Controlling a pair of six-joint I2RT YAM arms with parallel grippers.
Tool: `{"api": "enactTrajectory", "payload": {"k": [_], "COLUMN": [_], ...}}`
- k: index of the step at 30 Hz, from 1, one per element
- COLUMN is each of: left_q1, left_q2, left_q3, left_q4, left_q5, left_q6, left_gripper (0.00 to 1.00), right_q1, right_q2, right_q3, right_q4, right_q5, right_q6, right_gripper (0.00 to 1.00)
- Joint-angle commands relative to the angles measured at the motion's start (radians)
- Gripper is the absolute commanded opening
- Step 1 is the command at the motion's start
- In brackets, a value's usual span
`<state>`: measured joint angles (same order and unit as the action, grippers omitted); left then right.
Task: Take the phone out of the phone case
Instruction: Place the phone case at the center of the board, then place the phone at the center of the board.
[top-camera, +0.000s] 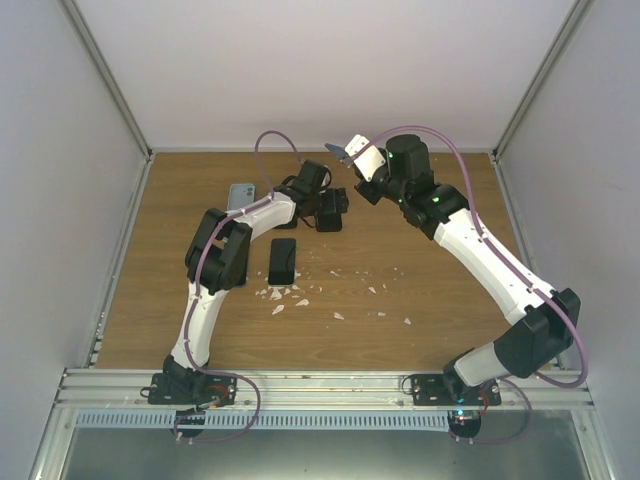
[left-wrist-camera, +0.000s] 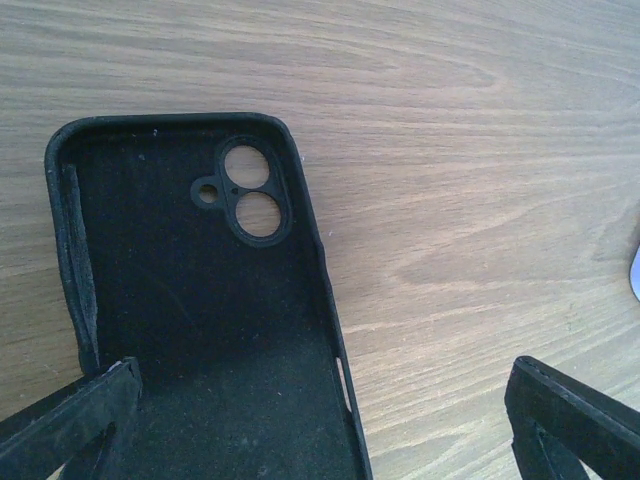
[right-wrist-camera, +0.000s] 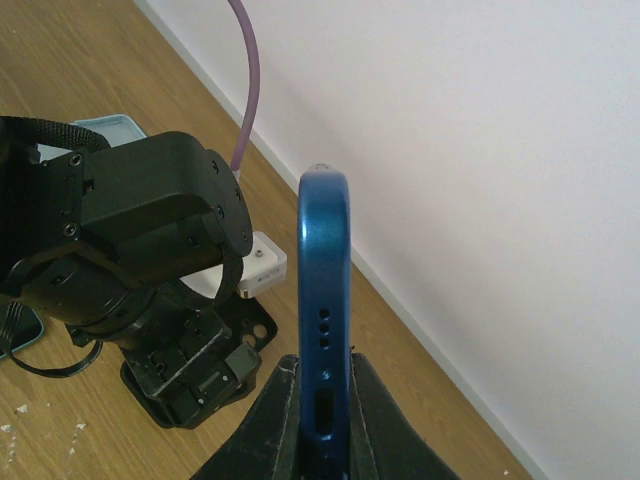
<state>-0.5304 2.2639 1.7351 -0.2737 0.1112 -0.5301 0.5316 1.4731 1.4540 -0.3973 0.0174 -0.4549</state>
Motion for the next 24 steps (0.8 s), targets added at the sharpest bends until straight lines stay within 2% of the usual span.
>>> {"api": "enactTrajectory", "payload": {"k": [1, 12, 24], "left_q1": [-0.007, 0.012, 0.088], "left_q2": [-0.061, -0.231, -0.504], "left_q3": [0.017, -0.039, -0.204], "left_q4": [0.035, 0.048, 0.090], "left_q5": [0.005, 0.013, 0.066], "left_q6": [0.014, 0.024, 0.048], "left_gripper": [0.99, 0.99, 0.99], "right_q1": [-0.010, -0.009, -0.006], "right_q2": [-0.028, -0.057, -0.083], "right_q3": [0.024, 0.025, 0.030], "right_q4": [0.050, 0.091, 0.112], "right_q5": [-0.004, 0.078, 0.084], "right_q6": [0.002, -0.105, -0.196], "right_gripper": [0.01, 0.00, 0.01]}}
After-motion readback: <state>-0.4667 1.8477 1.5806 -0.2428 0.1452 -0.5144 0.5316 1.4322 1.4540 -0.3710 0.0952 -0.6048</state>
